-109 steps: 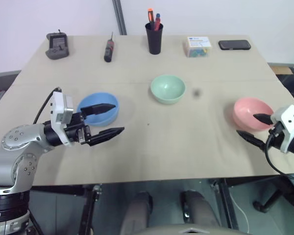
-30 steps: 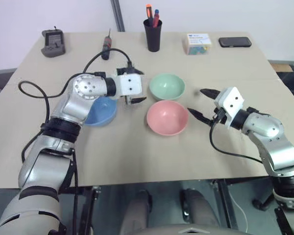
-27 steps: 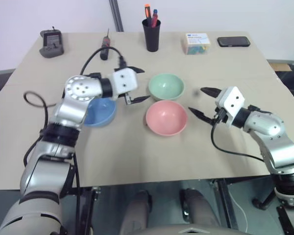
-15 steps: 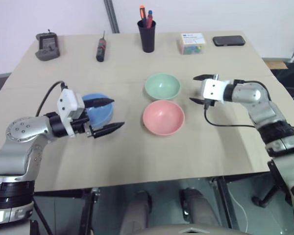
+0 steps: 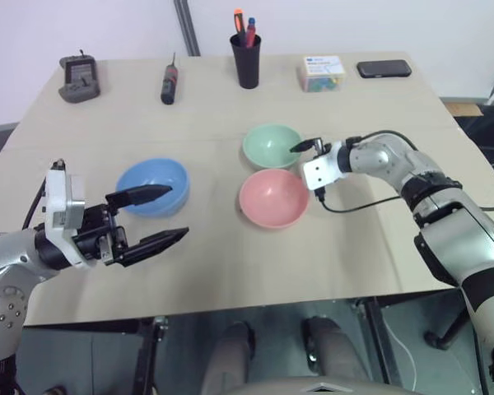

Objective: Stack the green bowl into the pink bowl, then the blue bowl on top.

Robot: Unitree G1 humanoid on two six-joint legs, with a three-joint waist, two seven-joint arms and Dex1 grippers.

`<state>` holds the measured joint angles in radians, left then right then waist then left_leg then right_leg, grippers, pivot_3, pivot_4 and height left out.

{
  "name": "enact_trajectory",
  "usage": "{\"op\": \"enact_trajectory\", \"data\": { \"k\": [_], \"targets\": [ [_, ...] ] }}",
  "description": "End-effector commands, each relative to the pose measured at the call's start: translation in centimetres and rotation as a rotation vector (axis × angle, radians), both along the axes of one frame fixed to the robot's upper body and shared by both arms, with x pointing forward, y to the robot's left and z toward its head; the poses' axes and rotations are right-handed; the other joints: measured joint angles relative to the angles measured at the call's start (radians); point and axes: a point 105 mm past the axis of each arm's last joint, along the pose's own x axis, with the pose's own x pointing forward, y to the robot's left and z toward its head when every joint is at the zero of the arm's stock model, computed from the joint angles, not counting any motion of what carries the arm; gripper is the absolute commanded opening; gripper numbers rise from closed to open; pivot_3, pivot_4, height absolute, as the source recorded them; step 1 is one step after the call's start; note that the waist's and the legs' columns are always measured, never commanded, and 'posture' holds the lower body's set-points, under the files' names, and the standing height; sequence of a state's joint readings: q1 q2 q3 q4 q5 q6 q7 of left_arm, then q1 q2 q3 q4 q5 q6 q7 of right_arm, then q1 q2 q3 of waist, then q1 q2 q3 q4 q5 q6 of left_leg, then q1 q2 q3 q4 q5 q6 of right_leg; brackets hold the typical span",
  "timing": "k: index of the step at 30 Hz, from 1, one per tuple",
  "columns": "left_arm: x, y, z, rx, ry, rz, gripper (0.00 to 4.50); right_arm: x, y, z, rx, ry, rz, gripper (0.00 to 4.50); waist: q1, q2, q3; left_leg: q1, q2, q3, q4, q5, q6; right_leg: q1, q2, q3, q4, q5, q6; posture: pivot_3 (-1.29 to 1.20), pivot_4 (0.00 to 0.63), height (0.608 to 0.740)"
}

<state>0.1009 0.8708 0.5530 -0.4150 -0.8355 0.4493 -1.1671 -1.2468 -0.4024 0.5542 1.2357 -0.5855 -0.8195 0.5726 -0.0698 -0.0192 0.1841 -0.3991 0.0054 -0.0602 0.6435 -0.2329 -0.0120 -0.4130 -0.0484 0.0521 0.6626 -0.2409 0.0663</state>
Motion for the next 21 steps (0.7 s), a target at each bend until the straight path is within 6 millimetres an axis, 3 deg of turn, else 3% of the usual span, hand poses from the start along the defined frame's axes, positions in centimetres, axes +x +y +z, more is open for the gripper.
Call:
{"op": "enact_trajectory", "data": {
  "k": [1, 3, 7, 10, 17, 21],
  "targets": [
    [-0.9, 0.1, 1.4, -0.002, -0.049, -0.022, 4.50, 0.2, 0.6, 1.2, 0.010, -0.042, 0.018, 2.64, 0.000, 0.000, 0.000, 0.000, 0.000, 0.000, 0.000, 0.000, 0.000, 0.000, 0.000, 0.000, 0.000, 0.000, 0.000, 0.00, 0.150, 0.740],
    [-0.9, 0.4, 1.3, 0.003, -0.047, -0.012, 4.50, 0.2, 0.6, 1.1, 0.011, -0.036, 0.013, 1.95, 0.000, 0.000, 0.000, 0.000, 0.000, 0.000, 0.000, 0.000, 0.000, 0.000, 0.000, 0.000, 0.000, 0.000, 0.000, 0.00, 0.150, 0.740],
    [-0.8, 1.3, 0.8, -0.008, -0.039, 0.049, 4.50, 0.2, 0.7, 0.9, 0.012, -0.029, 0.011, 0.17, 0.000, 0.000, 0.000, 0.000, 0.000, 0.001, 0.000, 0.000, 0.000, 0.000, 0.000, 0.001, 0.000, 0.000, 0.000, 0.00, 0.150, 0.740],
    [-0.8, 1.7, 0.4, -0.026, -0.033, 0.079, 4.50, 0.2, 0.6, 1.1, 0.008, -0.044, 0.018, 0.08, 0.000, 0.000, 0.000, 0.000, 0.000, 0.001, -0.001, 0.000, 0.000, 0.000, 0.000, 0.001, 0.000, 0.000, 0.000, 0.00, 0.150, 0.740],
    [-0.4, 3.3, -1.3, -0.025, -0.021, 0.152, 4.50, -1.2, 0.3, 5.2, 0.031, -0.092, 0.153, 0.08, 0.000, 0.001, 0.000, 0.000, 0.000, 0.001, -0.001, 0.000, 0.000, 0.000, 0.000, 0.001, -0.001, 0.000, 0.000, 0.00, 0.150, 0.740],
    [-0.1, 3.9, -2.0, -0.037, -0.022, 0.185, 4.50, -4.5, 0.5, 7.1, 0.098, 0.016, 0.282, 0.08, 0.001, 0.001, 0.000, 0.000, 0.001, 0.001, -0.002, 0.000, 0.000, 0.000, 0.000, 0.000, -0.001, 0.000, 0.000, 0.00, 0.150, 0.740]
  ]
}}
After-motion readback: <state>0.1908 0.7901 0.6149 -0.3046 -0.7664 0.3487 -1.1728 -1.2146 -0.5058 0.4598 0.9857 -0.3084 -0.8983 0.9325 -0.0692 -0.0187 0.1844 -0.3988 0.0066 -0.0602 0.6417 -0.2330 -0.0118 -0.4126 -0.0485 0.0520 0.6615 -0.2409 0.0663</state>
